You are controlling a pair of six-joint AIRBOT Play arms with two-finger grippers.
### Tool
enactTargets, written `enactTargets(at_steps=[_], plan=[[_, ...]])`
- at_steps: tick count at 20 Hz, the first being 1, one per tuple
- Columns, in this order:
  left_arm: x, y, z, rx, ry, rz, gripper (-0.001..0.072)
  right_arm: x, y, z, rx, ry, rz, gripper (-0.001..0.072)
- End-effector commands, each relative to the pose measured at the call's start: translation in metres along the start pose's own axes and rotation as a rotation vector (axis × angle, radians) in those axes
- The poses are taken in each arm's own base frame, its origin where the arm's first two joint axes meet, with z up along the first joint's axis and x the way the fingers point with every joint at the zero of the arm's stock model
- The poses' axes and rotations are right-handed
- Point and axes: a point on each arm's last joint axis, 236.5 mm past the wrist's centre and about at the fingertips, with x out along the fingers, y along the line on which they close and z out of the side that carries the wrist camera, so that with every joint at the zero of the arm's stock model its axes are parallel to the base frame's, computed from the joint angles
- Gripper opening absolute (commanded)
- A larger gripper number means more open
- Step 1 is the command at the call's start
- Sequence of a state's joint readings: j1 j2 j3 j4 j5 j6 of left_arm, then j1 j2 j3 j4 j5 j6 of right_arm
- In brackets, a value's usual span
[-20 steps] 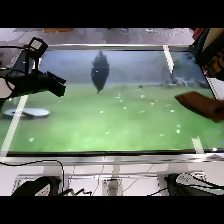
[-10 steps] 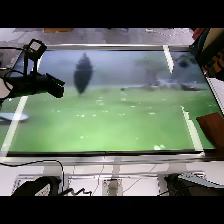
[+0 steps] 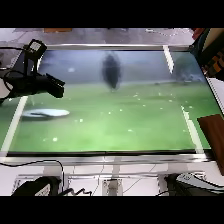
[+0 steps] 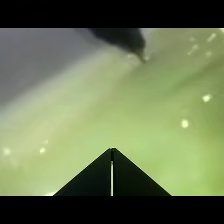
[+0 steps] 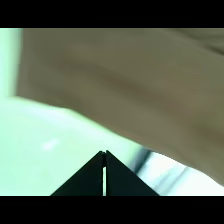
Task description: Fold the clothes and pants, and hang the long-sleeved shirts on hangers.
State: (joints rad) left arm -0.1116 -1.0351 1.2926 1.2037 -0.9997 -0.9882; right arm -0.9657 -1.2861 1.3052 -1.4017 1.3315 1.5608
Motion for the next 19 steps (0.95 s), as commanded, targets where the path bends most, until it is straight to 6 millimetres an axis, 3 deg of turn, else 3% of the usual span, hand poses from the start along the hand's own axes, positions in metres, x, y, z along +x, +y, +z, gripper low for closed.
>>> enactTargets(at_steps=[1, 4, 6, 8, 10, 12, 19], plan=[[0.000, 0.000, 0.000, 0.000, -0.001, 0.001, 0.0014, 0.001, 0.115, -0.016, -0.359, -0.024, 0.150, 0.0012], [0.000, 0.000, 0.000, 0.000, -0.001, 0.001, 0.0014, -0.005, 0.211, -0.072, -0.709, -0.003, 0.245, 0.0012], [0.000, 0.001, 0.000, 0.000, -0.001, 0.002, 0.0014, -0.018, 0.258, -0.110, -0.891, -0.023, 0.293, 0.0012], [0.000, 0.000, 0.000, 0.000, -0.001, 0.001, 0.0015, -0.037, 0.288, -0.144, -1.049, -0.064, 0.317, 0.0012], [0.000, 0.000, 0.000, 0.000, -0.001, 0.001, 0.0014, -0.057, 0.303, -0.167, -1.176, -0.118, 0.320, 0.0012], [0.000, 0.000, 0.000, 0.000, -0.001, 0.001, 0.0015, -0.070, 0.308, -0.176, -1.228, -0.157, 0.320, 0.0012], [0.000, 0.000, 0.000, 0.000, -0.001, 0.001, 0.0014, -0.077, 0.316, -0.188, -1.206, -0.140, 0.386, 0.0013]])
